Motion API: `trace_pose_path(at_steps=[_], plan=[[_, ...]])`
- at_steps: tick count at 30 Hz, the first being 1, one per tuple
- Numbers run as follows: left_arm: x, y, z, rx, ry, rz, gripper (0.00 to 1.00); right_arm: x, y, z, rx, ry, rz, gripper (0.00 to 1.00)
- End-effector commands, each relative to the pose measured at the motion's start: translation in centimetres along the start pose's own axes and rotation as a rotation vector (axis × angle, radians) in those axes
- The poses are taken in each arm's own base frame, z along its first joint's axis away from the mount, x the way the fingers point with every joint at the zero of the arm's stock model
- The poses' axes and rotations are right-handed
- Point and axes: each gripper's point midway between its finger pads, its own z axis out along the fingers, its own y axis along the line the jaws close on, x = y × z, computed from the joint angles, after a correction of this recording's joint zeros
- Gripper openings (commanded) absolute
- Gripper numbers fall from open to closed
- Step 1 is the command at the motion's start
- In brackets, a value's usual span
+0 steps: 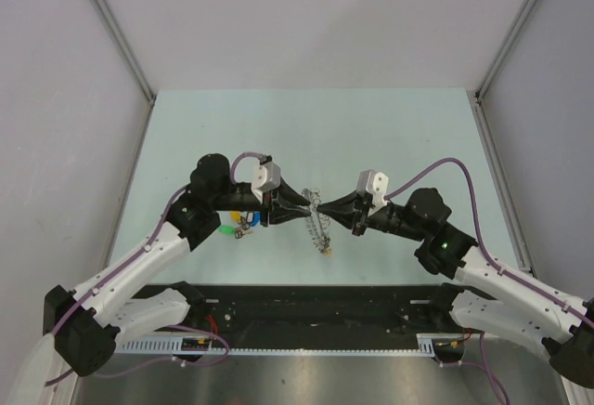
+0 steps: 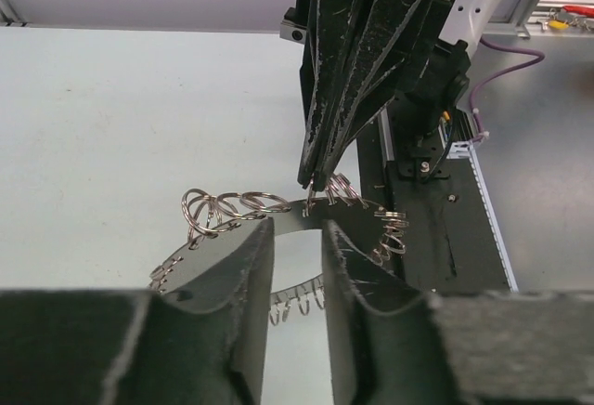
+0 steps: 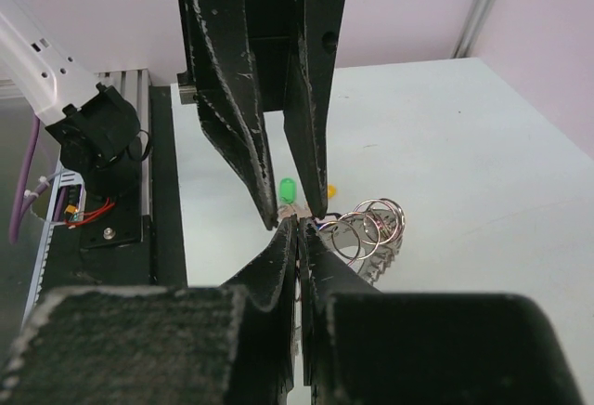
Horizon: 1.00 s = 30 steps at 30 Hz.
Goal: Put the keys on the keyring
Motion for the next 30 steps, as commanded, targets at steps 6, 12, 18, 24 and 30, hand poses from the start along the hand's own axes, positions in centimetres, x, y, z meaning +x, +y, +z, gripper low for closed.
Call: trace_pose_path(at_steps=[6, 12, 18, 24, 30], plan=[[0.3, -0.7, 0.6, 0.033, 0.011, 0.021, 0.2, -2.8, 0.1, 0.4, -0.004, -0.098, -0.035, 0.0], [0.3, -1.2, 0.8, 0.052, 0.007, 0.006, 0.19, -2.8, 0.1, 0.4, 0.002, -0.098, -0.036, 0.0], [0.4, -1.6, 1.2, 0.078, 0.004, -0.018, 0.19, -2.7, 0.1, 0.5, -0.001, -0.098, -0.036, 0.0], [0.0, -1.9, 1.6, 0.104, -0.011, -0.047, 0.18, -2.6, 0.2, 0.7, -0.001, -0.093, -0.037, 0.0], [-0.1, -2.1, 1.8, 0.118, -0.021, -0.099, 0.05, -2.1, 0.1, 0.8, 0.008, -0.077, -0.035, 0.0]])
